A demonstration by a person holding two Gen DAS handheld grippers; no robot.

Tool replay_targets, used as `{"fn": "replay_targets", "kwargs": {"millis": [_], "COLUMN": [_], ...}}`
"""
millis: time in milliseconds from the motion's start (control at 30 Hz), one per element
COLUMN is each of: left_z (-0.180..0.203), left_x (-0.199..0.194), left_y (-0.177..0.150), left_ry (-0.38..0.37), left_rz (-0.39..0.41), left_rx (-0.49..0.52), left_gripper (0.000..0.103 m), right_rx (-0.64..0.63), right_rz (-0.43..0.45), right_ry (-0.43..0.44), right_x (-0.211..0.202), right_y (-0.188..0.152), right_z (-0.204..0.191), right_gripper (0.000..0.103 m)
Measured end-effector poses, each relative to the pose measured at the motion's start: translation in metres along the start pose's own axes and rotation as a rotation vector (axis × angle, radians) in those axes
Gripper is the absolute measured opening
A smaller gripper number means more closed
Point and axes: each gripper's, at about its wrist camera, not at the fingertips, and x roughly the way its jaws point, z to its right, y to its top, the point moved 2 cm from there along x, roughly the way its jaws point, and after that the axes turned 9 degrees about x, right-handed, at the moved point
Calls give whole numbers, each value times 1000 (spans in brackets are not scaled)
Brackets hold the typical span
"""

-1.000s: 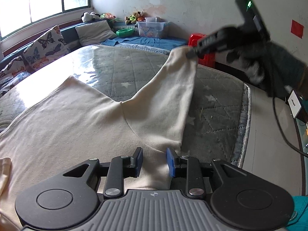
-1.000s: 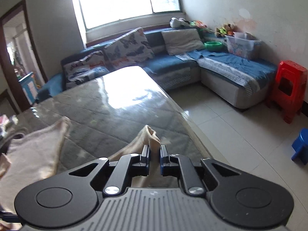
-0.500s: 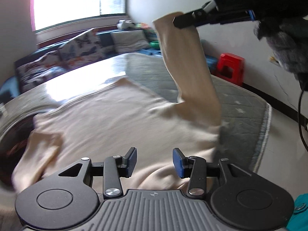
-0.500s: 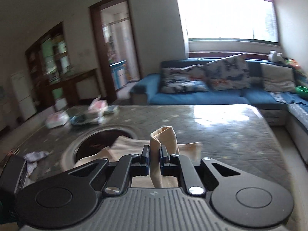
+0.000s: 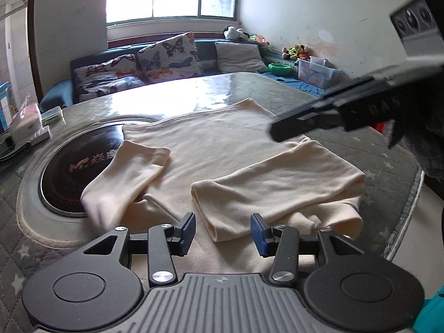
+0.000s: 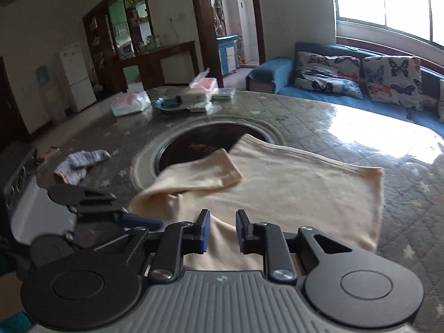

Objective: Fold clothes

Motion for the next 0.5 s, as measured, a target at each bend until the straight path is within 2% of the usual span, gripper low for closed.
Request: {"fn": "replay_targets", "kwargs": {"millis": [167,333,367,400,433,500], "left_z": [3,3,4,6,7,9], "left_x": [8,24,25,25,25,24], "left_y": [2,-4,-4,-4,-3,0], "left_ry": [3,5,6,8,9,23], "left_rz": [-14,-67,-67,-65,-65,-66], "left_rx": [1,-17,-10,0,4,14], "left_gripper": [47,41,38,28,23,7], "right_rx": [-16,-49,-38,-28,-16,5], "right_rz": [-70,-94,-89,-85,-75,-43], "right_ry": [-121,-243,-251,-259,-263,-264], "right_x": [-7,-23,-25,-27,-29,-28], "right_y": [-28,-62,-65,-67,-68,-64], "right_z": [28,51,56,60,64,71], "right_gripper": [21,32,32,32,32,32]}}
